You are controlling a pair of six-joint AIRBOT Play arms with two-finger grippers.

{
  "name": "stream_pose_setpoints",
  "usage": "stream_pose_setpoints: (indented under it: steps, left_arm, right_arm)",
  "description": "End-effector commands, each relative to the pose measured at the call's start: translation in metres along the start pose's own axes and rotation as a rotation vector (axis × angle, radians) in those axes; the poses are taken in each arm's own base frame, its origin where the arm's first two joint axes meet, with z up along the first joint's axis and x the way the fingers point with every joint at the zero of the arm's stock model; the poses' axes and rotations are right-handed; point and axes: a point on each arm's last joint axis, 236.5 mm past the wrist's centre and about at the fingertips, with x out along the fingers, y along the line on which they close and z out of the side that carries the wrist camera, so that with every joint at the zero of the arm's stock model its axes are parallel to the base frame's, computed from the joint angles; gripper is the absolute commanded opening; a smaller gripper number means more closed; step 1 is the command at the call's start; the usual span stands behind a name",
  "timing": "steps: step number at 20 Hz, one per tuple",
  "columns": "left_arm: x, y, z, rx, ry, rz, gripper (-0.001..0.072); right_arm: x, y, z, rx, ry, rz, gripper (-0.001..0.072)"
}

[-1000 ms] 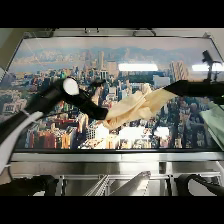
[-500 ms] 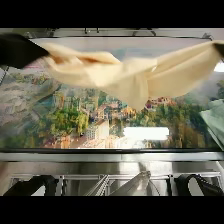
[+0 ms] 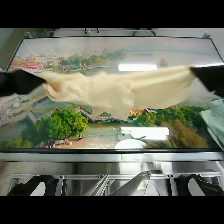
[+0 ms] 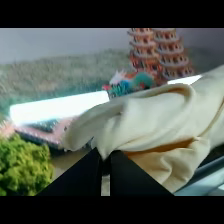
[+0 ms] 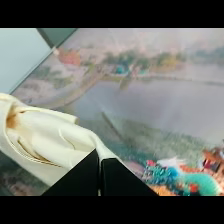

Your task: Fold the shirts.

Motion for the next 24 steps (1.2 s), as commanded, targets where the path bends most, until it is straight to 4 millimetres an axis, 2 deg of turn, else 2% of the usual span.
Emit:
stream_pose_setpoints:
  steps: [1,2,3,4,5,6,8,10,12,14,16,17,18,21,24]
  left_arm:
    - [0.084,0.028,-0.075,-0.110,0.165,-0.099,0.0029]
    - [0.105,0.037,-0.090,-0.137,0.195,-0.090,0.0031]
    - [0.121,0.047,-0.105,-0.165,0.232,-0.076,0.0065]
    - [0.132,0.057,-0.116,-0.191,0.276,-0.066,0.0353]
    - [0.137,0.065,-0.119,-0.219,0.307,-0.065,0.0668]
    - [0.137,0.071,-0.118,-0.247,0.330,-0.075,0.0720]
    - [0.132,0.081,-0.109,-0.289,0.376,-0.108,0.0719]
    - [0.127,0.087,-0.097,-0.313,0.401,-0.138,0.0719]
    - [0.135,0.084,-0.087,-0.302,0.401,-0.155,0.0719]
    - [0.152,0.070,-0.091,-0.262,0.441,-0.175,0.0717]
    - [0.176,0.050,-0.102,-0.217,0.512,-0.209,0.0717]
    - [0.187,0.040,-0.107,-0.198,0.545,-0.223,0.0718]
    - [0.200,0.030,-0.112,-0.173,0.578,-0.238,0.0717]
    - [0.234,0.007,-0.114,-0.117,0.634,-0.270,0.0718]
    - [0.261,-0.006,-0.104,-0.088,0.643,-0.283,0.0717]
  right_arm:
    - [0.052,-0.040,-0.086,0.163,0.193,0.072,0.0014]
    - [0.066,-0.050,-0.107,0.207,0.241,0.081,0.0014]
    - [0.078,-0.060,-0.125,0.258,0.286,0.092,0.0050]
    - [0.084,-0.072,-0.136,0.306,0.309,0.089,0.0336]
    - [0.086,-0.087,-0.139,0.341,0.313,0.076,0.0548]
    - [0.084,-0.102,-0.136,0.391,0.302,0.050,0.0547]
    - [0.071,-0.122,-0.125,0.442,0.258,0.001,0.0547]
    - [0.059,-0.129,-0.128,0.489,0.270,-0.026,0.0547]
    - [0.053,-0.127,-0.155,0.532,0.375,-0.052,0.0546]
    - [0.054,-0.124,-0.188,0.568,0.454,-0.085,0.0546]
    - [0.061,-0.123,-0.218,0.594,0.483,-0.122,0.0540]
    - [0.065,-0.121,-0.232,0.604,0.506,-0.131,0.0452]
    - [0.069,-0.119,-0.245,0.612,0.530,-0.135,0.0422]
    - [0.087,-0.110,-0.276,0.642,0.605,-0.123,0.0423]
    - [0.106,-0.110,-0.303,0.688,0.641,-0.139,0.0423]
